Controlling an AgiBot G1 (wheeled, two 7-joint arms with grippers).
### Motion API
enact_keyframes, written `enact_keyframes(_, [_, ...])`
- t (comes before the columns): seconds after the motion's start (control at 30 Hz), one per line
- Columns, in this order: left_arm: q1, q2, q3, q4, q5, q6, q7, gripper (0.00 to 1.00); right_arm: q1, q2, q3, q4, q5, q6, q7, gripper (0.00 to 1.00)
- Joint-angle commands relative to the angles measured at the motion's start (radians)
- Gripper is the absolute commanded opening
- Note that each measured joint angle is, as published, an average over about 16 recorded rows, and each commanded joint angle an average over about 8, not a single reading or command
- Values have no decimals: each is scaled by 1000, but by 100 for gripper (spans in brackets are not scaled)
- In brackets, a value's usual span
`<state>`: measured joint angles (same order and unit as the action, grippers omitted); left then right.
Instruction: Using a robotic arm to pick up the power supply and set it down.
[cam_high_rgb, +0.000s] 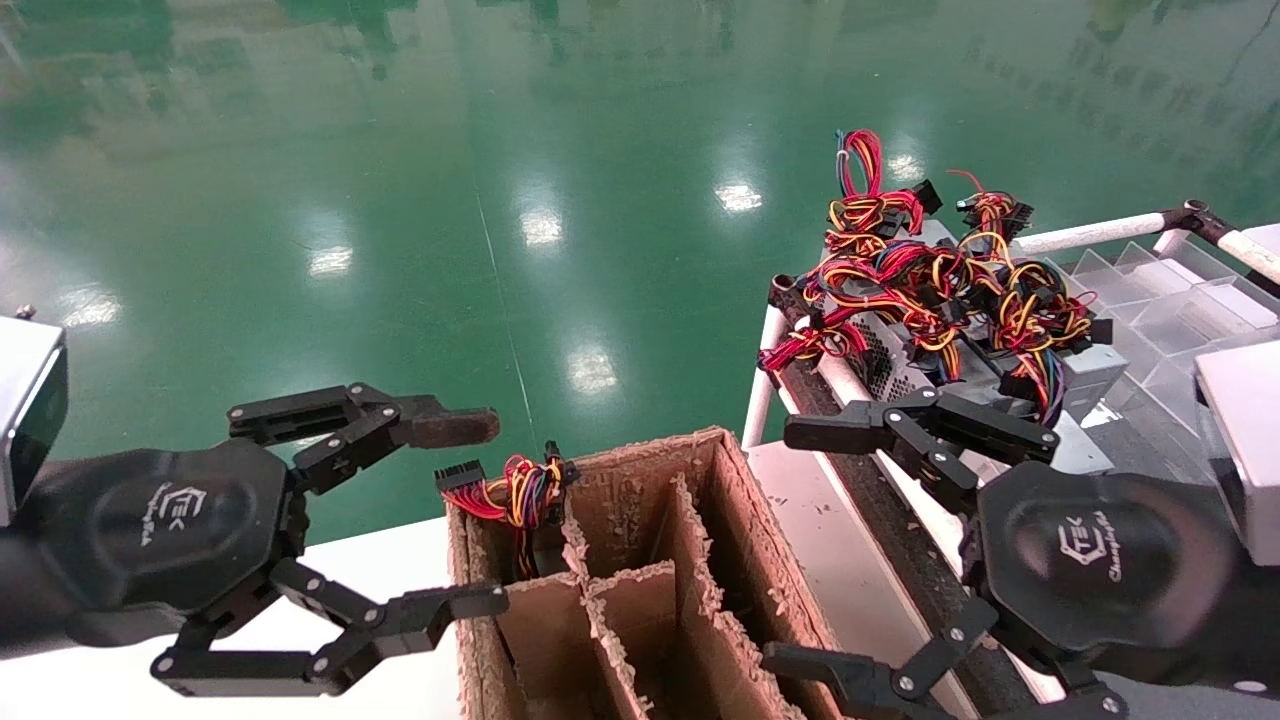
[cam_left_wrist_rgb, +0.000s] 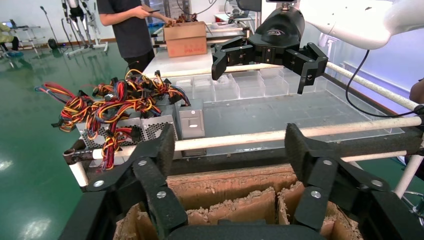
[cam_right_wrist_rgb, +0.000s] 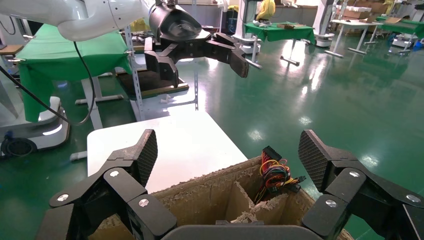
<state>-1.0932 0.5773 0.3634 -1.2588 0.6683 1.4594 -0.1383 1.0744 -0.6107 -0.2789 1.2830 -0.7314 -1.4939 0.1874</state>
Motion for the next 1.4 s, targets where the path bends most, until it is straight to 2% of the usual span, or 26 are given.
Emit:
enact_keyframes(0.03, [0,0,0,0,0,0,0,0,0,0,0,0,0,0,0,100])
enact_keyframes(1.0, [0,0,0,0,0,0,0,0,0,0,0,0,0,0,0,100])
enact_keyframes(1.03, [0,0,0,0,0,0,0,5,0,0,0,0,0,0,0,100])
enact_keyframes(1.27, [0,0,0,0,0,0,0,92,0,-1,-1,-1,-1,1,1,100])
enact_keyframes(1.3, [0,0,0,0,0,0,0,100,0,-2,-2,-1,-3,3,2,100])
enact_keyframes(1.4, [0,0,0,0,0,0,0,100,3,-10,-10,-3,-16,17,10,100])
